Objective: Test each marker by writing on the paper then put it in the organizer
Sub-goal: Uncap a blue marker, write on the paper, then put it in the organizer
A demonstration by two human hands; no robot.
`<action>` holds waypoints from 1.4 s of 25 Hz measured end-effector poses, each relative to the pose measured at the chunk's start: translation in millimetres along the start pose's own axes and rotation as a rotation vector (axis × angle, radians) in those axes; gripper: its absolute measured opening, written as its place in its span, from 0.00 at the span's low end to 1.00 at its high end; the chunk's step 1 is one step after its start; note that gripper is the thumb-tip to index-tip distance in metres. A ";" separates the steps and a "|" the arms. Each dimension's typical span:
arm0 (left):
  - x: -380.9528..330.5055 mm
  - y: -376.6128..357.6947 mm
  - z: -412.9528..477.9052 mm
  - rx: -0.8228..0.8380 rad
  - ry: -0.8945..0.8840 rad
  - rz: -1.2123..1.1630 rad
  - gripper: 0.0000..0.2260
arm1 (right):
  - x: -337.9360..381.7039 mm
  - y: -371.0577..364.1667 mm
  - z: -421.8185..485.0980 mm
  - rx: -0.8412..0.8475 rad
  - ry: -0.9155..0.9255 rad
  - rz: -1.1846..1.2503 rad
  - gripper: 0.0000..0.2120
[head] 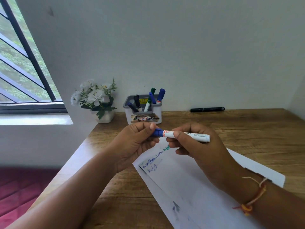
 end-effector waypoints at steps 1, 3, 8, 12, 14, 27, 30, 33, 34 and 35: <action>0.2 1.2 0.0 -0.016 -0.001 0.003 0.11 | -0.2 0.0 0.6 0.001 -0.002 -0.003 0.05; 0.2 3.7 1.0 -0.039 -0.008 0.008 0.11 | 0.8 -0.5 1.8 0.009 -0.010 -0.015 0.05; 1.5 2.7 3.6 -0.041 -0.031 0.022 0.13 | -0.9 1.3 4.9 0.004 -0.028 -0.017 0.07; 4.2 8.1 5.2 -0.064 -0.047 0.062 0.11 | -6.1 1.6 9.2 0.056 -0.095 -0.034 0.09; -0.7 12.1 5.6 -0.072 -0.088 0.049 0.11 | -5.4 1.2 10.2 0.103 -0.103 -0.046 0.10; -15.9 31.9 9.9 -0.148 -0.234 0.011 0.21 | 22.7 6.6 43.2 -0.005 -0.087 -0.278 0.08; -15.4 37.5 11.7 -0.201 -0.256 0.251 0.18 | 62.0 20.1 88.0 -0.235 0.052 -0.307 0.15; -14.3 39.9 14.2 -0.226 -0.263 0.346 0.11 | 89.6 21.1 132.6 -0.337 0.172 -0.274 0.16; -13.8 40.4 15.2 -0.232 -0.261 0.362 0.10 | 91.2 21.0 145.9 -0.358 0.171 -0.243 0.14; -13.0 41.0 16.3 -0.237 -0.260 0.375 0.09 | 89.9 19.1 156.8 -0.362 0.155 -0.223 0.12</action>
Point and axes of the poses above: each hand's wrist, its own z-axis towards the middle knuckle, its own y-axis out of the back of the hand, x = y × z, the point moved 7 cm from there along z, towards the middle knuckle, and after that the axes turned 1 degree about -y, right-handed, at the moved point
